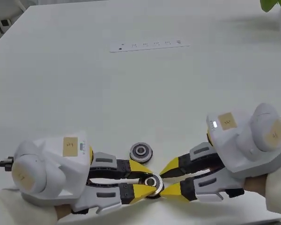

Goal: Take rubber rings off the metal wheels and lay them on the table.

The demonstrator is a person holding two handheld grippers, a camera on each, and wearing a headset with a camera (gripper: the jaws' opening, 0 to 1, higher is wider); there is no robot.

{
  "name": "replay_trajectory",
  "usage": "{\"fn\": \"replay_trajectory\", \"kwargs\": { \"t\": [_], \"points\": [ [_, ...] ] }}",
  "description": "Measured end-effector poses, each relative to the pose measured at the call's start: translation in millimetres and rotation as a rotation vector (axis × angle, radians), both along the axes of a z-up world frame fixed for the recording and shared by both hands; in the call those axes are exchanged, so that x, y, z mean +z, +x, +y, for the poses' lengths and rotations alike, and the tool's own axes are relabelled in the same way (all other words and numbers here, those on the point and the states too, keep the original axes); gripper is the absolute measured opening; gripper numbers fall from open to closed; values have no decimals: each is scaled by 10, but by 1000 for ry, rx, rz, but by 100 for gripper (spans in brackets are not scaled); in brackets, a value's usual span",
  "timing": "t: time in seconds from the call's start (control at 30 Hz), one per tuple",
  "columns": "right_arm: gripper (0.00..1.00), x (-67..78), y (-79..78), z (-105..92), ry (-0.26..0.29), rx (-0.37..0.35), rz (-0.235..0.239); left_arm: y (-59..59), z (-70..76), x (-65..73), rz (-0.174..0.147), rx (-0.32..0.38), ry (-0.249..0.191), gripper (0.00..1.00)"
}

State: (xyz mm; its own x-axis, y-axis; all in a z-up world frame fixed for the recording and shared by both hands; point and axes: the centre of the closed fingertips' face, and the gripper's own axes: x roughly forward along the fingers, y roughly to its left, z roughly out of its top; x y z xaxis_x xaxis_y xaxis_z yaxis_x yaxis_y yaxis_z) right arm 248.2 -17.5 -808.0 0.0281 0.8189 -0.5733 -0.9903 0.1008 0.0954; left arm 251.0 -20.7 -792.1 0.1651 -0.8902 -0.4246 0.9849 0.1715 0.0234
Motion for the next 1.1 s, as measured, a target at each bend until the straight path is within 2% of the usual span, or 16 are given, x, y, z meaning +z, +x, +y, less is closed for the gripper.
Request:
{"fn": "replay_trajectory", "kwargs": {
  "t": [0.43,0.47,0.5,0.53,0.57,0.77,0.9,0.97,1.1],
  "points": [
    [12,3,4,-19,-5,13,-18,-1,-3,1,-4,-3,3,14],
    [11,1,7,-23,-8,15,-24,-2,-3,2,-4,-2,3,14],
    [5,-13,34,-44,-24,14,-48,-3,-2,1,-4,-4,3,14],
    [1,7,22,-45,-14,31,-57,-8,-3,1,-4,-6,3,14],
    [1,4,36,-50,-17,15,-44,-9,-4,0,-5,-6,3,14],
    [1,-16,35,-60,-34,18,-61,-7,-5,-2,-8,-8,4,14],
    [0,-25,39,-61,-44,5,-45,-6,-4,-3,-9,-8,4,14],
    [0,-29,33,-62,-47,-29,6,-5,-4,-4,-9,-8,3,14],
    [0,-42,58,-78,-52,-94,78,-7,-5,-3,-17,-12,7,14]
  ]
}}
